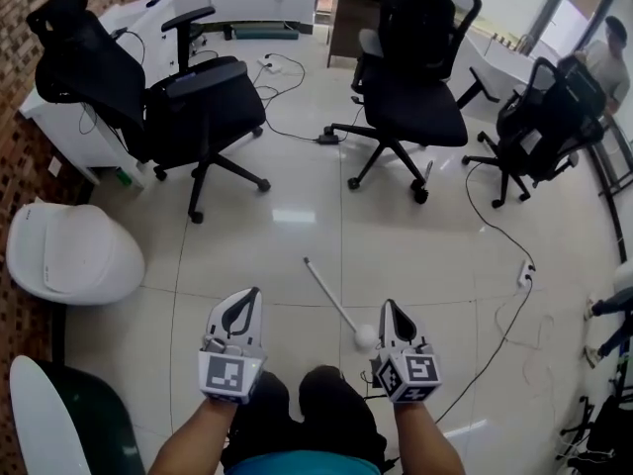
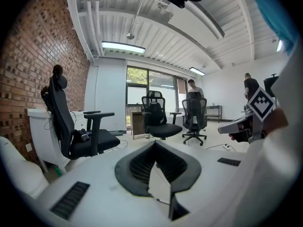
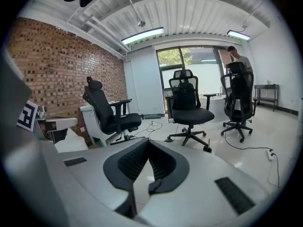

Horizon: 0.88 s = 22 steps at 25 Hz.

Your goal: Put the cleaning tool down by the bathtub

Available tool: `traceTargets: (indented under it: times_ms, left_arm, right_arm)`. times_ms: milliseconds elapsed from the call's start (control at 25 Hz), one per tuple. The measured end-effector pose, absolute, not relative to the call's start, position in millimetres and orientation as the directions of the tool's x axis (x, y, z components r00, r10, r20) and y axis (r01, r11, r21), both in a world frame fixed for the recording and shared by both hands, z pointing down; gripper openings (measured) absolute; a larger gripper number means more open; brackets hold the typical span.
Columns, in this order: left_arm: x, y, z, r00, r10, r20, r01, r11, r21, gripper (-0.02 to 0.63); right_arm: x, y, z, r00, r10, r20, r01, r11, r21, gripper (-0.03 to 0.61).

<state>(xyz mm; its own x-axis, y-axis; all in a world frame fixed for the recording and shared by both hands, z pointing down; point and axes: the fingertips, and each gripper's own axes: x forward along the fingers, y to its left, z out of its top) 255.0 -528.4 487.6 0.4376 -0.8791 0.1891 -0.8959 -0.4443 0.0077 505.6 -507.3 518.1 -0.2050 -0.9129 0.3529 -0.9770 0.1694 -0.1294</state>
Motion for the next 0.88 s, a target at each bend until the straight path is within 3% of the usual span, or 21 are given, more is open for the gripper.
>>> traceTargets:
  times_ms: [240, 880]
  left_arm:
    - [266, -565, 597, 0.455, -0.871, 0.187, -0.887, -0.462, 0.006, 0.001]
    - [279, -633, 861, 0.515, -0.834, 0.198, -0.854, -0.52, 0.031, 0.002]
  right_arm:
    - [514, -535, 638, -0.228, -0.894, 0.386, -0.973, 0.197, -0.117, 0.06]
    - [511, -592, 944, -0.299, -0.794, 0.529, -0.945, 0.324, -0.048, 0.101]
